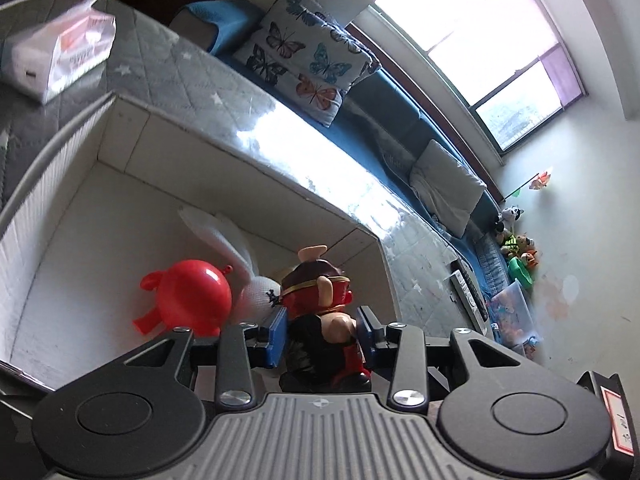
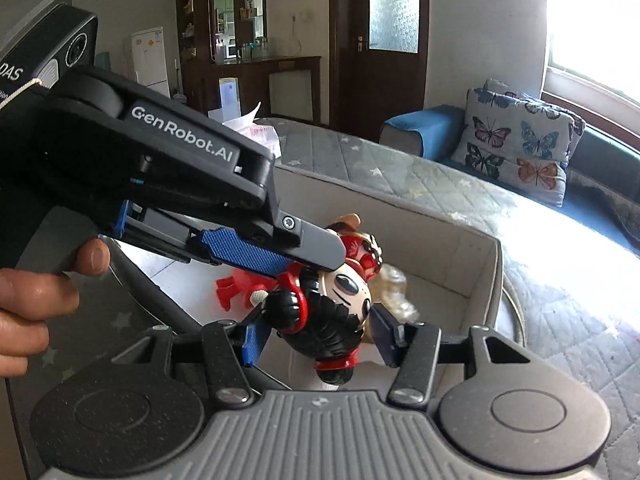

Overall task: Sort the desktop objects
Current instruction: 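Lift the cartoon figure with the left gripper and carry it into the box, then open the left gripper to release the cartoon figure beside the rabbit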

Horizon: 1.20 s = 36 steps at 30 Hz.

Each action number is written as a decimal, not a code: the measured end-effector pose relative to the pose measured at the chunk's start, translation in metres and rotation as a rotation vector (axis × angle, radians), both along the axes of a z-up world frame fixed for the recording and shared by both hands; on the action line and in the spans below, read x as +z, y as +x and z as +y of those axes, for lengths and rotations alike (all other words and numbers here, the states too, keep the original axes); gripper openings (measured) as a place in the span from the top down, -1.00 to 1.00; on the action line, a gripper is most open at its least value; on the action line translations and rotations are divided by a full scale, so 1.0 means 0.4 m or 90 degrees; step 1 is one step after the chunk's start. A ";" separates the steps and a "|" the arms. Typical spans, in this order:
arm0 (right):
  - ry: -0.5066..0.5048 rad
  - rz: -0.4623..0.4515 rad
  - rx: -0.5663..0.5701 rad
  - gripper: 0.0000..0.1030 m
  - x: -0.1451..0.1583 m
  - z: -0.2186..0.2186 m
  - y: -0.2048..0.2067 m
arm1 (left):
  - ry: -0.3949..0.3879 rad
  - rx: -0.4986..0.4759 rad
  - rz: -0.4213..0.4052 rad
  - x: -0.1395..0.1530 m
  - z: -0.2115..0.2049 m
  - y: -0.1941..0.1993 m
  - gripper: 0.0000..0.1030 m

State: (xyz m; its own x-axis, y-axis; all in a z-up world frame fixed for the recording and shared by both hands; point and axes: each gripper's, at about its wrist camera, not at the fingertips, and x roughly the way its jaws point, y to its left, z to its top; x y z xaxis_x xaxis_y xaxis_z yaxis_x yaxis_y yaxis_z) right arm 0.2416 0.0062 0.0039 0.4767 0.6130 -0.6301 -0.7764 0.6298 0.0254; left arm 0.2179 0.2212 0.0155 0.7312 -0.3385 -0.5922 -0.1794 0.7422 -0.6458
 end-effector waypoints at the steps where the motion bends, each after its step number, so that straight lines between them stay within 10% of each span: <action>1: 0.001 0.001 0.000 -0.06 -0.001 0.000 0.000 | -0.001 -0.001 -0.002 -0.002 0.000 -0.001 0.21; 36: 0.042 -0.014 -0.022 -0.28 0.037 -0.132 -0.098 | 0.038 -0.031 -0.039 0.075 -0.092 -0.091 0.24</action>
State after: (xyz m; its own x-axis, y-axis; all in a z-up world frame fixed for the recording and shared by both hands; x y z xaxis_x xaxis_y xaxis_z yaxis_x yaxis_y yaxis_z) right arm 0.2024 -0.0466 0.0187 0.5120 0.6359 -0.5775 -0.7549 0.6539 0.0508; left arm 0.1815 0.1844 0.0455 0.7505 -0.3399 -0.5668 -0.1031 0.7869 -0.6084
